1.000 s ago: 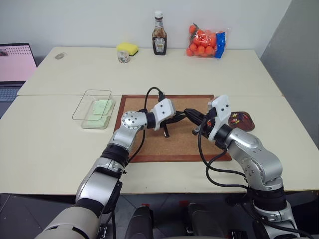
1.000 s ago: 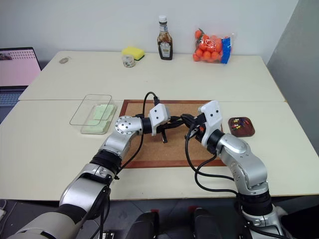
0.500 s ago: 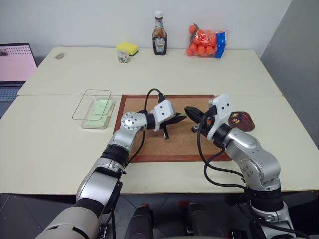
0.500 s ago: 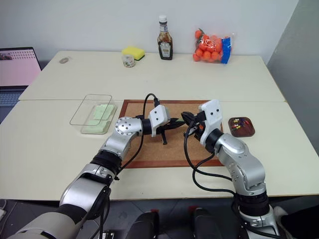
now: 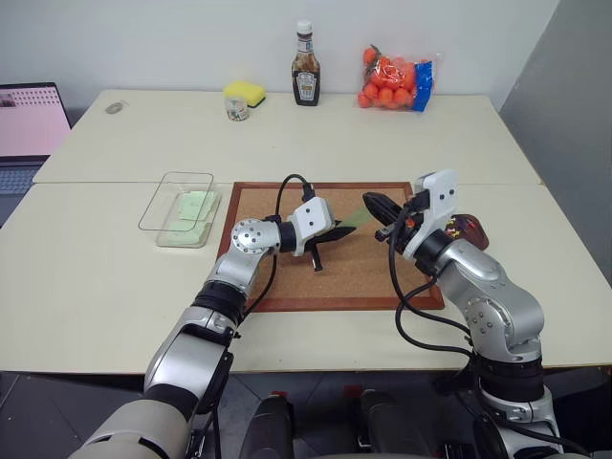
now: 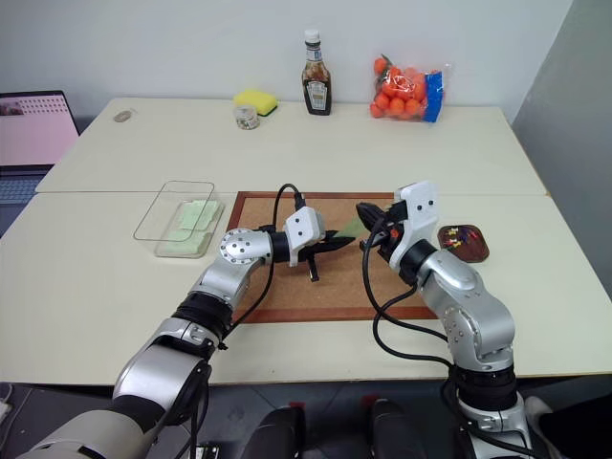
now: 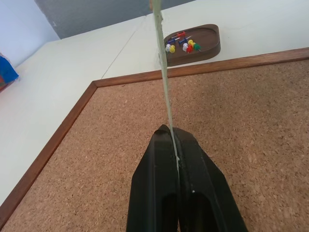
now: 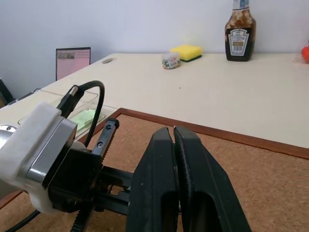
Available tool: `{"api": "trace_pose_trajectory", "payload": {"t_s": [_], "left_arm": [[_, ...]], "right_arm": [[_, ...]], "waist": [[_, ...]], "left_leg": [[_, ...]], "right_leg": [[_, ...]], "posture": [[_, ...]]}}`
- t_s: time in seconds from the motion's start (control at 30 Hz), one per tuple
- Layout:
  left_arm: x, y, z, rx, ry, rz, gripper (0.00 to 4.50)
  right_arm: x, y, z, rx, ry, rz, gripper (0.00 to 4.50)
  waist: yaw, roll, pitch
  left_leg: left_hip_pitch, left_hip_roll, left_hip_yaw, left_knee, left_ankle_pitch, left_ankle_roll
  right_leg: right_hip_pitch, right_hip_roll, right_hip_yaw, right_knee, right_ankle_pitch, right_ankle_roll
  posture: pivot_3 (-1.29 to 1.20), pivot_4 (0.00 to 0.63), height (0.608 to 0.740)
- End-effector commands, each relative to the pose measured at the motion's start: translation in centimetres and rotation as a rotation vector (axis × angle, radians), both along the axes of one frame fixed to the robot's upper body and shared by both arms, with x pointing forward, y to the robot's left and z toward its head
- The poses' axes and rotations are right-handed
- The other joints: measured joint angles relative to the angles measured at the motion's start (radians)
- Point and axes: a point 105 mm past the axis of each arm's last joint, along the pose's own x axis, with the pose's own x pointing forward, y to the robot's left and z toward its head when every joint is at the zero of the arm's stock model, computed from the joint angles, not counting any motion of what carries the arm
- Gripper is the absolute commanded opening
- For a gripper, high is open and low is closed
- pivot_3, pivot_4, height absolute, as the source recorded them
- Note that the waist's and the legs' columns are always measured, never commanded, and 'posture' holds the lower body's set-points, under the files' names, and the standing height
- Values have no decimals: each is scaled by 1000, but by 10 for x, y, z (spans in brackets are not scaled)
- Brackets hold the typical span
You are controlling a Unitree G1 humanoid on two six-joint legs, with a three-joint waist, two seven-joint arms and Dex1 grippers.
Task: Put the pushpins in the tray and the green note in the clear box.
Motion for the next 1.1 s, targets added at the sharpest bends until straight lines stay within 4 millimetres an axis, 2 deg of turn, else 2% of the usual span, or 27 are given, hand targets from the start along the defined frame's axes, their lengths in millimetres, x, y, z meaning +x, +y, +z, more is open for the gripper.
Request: {"api": "trace_pose_trajectory", "payload": {"t_s": [0.03,0.13,0.27,0.33,0.47,0.67,0.87,1.0,1.1], "left_arm": [[-2,-1,8,1,-48,-15,50],[-2,1,8,5,-47,-16,50],[-2,3,8,3,-49,-10,50],[-4,4,12,-5,-68,-12,50],[-8,4,21,-19,-104,-17,50],[-10,4,27,-27,-121,-9,50],[-12,6,29,-27,-121,2,50],[-13,6,28,-27,-118,7,0],[-13,7,28,-27,-116,11,0]], "right_arm": [[-3,-9,20,20,-70,-22,0],[-2,-22,20,15,-72,-58,0],[-2,-52,14,-18,-52,-147,0],[0,-84,-1,-85,-13,-262,0],[7,-125,-24,-182,50,-423,0],[27,-158,-52,-279,137,-543,0],[39,-177,-66,-315,175,-588,0],[41,-179,-66,-310,170,-591,948],[41,-178,-66,-309,169,-590,1419]], "waist": [[0,0,0],[1,0,0],[1,0,0],[1,0,0],[3,0,0],[-4,0,0],[-1,0,0],[0,0,0],[-1,0,0]], "left_leg": [[0,0,0,0,0,0],[0,0,0,0,0,0],[0,0,0,0,0,0],[0,0,0,0,0,0],[0,0,1,0,0,0],[1,0,2,0,0,0],[1,0,3,0,0,0],[0,0,3,0,0,0],[1,0,3,0,0,0]], "right_leg": [[0,0,0,0,0,0],[0,0,0,0,0,0],[0,0,0,0,0,0],[0,0,0,0,0,0],[0,0,1,-1,0,0],[0,1,2,0,0,1],[0,0,2,0,0,1],[0,0,2,0,0,0],[0,0,2,0,0,1]], "posture": [[0,150,740],[0,150,740],[0,150,740],[0,150,740],[0,150,740],[0,150,740],[0,150,740],[0,150,740],[0,150,740]]}}
